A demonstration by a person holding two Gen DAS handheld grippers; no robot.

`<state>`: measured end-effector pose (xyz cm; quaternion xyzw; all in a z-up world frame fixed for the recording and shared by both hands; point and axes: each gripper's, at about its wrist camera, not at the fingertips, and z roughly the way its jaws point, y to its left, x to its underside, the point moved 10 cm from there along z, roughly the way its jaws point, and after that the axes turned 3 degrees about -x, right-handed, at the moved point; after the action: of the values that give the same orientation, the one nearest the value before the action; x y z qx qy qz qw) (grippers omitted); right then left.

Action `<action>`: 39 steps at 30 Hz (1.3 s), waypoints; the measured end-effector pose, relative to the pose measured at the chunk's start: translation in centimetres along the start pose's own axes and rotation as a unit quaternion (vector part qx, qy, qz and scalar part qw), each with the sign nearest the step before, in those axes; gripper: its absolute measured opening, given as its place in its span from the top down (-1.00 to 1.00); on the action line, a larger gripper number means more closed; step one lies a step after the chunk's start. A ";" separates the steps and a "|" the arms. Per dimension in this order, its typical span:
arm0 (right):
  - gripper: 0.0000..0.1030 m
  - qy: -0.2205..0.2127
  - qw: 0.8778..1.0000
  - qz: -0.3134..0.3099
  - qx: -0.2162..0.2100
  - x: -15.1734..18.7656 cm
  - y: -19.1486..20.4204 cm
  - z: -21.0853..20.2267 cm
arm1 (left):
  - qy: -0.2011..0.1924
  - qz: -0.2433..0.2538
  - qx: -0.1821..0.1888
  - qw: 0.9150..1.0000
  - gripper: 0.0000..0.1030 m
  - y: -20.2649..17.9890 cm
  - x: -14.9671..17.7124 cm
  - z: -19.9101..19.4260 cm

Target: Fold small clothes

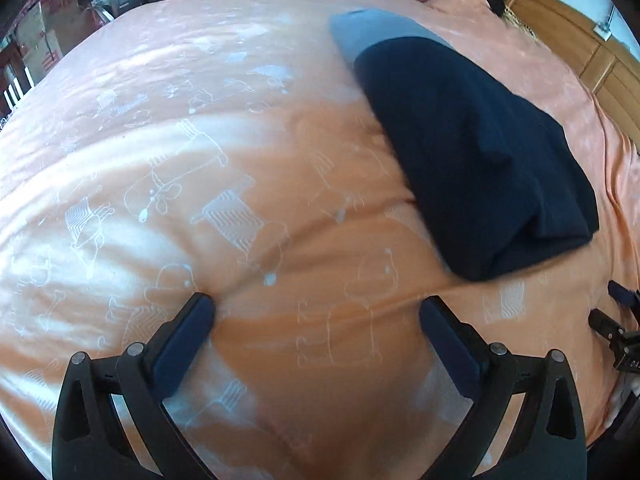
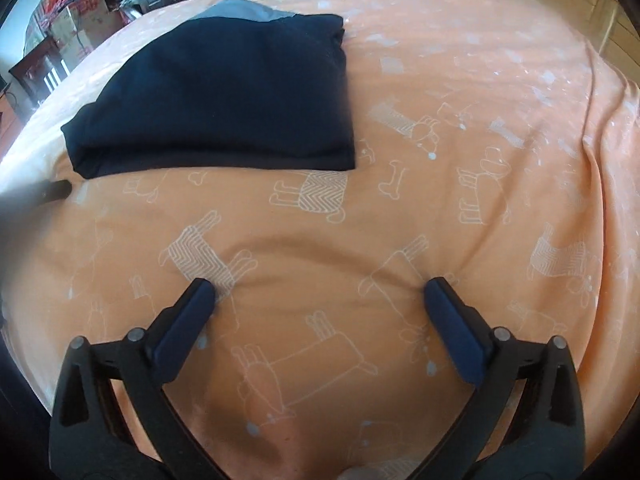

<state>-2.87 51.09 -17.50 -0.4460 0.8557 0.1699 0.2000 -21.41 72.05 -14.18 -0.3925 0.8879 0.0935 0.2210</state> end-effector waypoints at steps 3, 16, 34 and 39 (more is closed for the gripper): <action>-0.87 -0.047 0.996 0.002 -0.072 -1.1 2.6 -3.1 | 0.003 -0.012 0.016 1.000 -1.00 0.7 -0.3 0.0; 0.92 -0.029 0.978 -0.036 -0.205 -7.0 17.0 3.7 | -0.058 -0.067 0.111 0.990 -1.00 1.9 -0.2 -0.9; 0.99 0.007 0.965 -0.091 -0.246 -5.0 19.9 1.4 | -0.088 -0.089 0.146 0.981 -1.00 1.9 -0.2 -1.6; 0.98 -0.057 0.953 -0.138 -0.262 -10.5 22.0 -1.7 | -0.090 -0.088 0.142 0.982 -1.00 1.9 -0.2 -1.5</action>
<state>-15.97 69.57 -8.32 -0.5857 0.6986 0.3843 0.1457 -23.20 72.94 -12.75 -0.4239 0.8304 -0.0185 0.3610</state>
